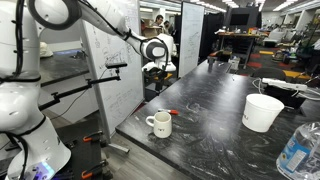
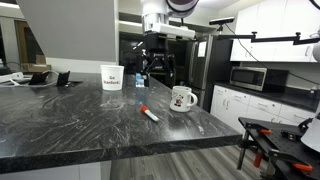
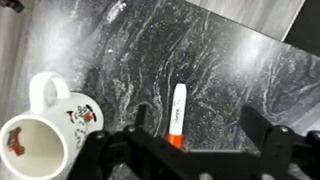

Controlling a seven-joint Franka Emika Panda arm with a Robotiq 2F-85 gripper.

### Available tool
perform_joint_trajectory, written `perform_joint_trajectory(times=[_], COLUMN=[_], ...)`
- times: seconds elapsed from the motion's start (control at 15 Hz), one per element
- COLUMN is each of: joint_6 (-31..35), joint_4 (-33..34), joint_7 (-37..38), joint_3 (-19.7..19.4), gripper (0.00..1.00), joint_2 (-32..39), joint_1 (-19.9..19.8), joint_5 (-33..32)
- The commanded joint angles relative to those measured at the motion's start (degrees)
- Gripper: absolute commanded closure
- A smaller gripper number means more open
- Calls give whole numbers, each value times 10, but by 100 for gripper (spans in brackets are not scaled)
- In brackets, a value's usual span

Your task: Pick up the marker and put it in the white mug on the table

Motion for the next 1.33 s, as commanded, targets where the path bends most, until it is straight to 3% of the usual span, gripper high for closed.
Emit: perform_joint_trajectory(times=[0.0,0.8,1.27], joint_6=[-24,10,50], joint_4=[68,130,117], joint_7=[-10,-2,-16], joint_3=[-12,-36,-44], gripper=[0,3,8], joint_2=[62,177,182], joint_1=[11,7,6], joint_5=[23,88,96])
